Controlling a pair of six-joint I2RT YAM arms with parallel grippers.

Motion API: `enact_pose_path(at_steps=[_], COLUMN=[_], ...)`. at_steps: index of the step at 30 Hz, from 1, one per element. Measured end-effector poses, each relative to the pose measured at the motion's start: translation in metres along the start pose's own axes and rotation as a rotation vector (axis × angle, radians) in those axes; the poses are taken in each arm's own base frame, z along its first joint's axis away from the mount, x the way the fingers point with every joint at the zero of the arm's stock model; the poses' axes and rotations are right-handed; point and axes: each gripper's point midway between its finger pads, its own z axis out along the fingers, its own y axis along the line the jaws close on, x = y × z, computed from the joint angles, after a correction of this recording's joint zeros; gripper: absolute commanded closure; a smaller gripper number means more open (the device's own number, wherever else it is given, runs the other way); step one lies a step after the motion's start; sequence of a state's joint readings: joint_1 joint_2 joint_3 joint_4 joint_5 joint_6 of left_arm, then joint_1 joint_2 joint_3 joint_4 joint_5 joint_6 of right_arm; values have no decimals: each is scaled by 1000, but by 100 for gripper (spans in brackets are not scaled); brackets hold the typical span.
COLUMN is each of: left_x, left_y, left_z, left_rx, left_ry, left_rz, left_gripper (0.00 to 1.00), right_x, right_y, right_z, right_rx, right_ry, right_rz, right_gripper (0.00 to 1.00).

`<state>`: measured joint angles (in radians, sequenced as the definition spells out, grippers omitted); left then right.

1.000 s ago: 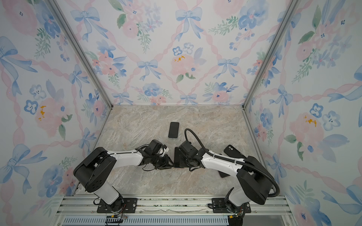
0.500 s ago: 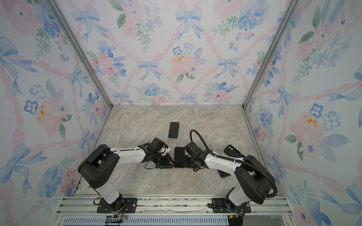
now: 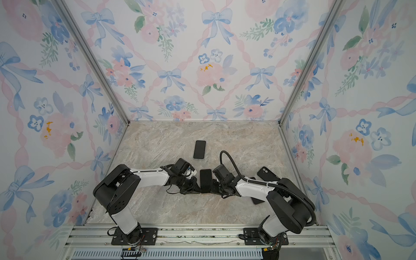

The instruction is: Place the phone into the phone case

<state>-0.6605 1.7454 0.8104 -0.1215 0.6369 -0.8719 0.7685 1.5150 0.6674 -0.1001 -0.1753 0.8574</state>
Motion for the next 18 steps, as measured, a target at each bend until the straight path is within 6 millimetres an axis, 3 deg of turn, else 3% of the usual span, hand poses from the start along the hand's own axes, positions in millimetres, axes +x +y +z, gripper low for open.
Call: enact_pose_path(at_steps=[3,10,15,18], left_x=[1,0,-1,-10], left_y=[0,0,2,4], left_z=[-1,-3,-7,-17], left_rx=[-3,-8,-40,-62], left_ry=[3,-4,-32,-65], left_rz=[-2,2,19,22], left_gripper=[98,97,82,70], right_x=[0,0,4,-5], right_y=[-1,-3,-5,-5], right_z=[0,-1,-9,-19], right_rx=[10,22,43,56], right_ry=[-8,-20,-8,-26], right_rz=[5,13,-12,-33], right_gripper=[76,77,61,55])
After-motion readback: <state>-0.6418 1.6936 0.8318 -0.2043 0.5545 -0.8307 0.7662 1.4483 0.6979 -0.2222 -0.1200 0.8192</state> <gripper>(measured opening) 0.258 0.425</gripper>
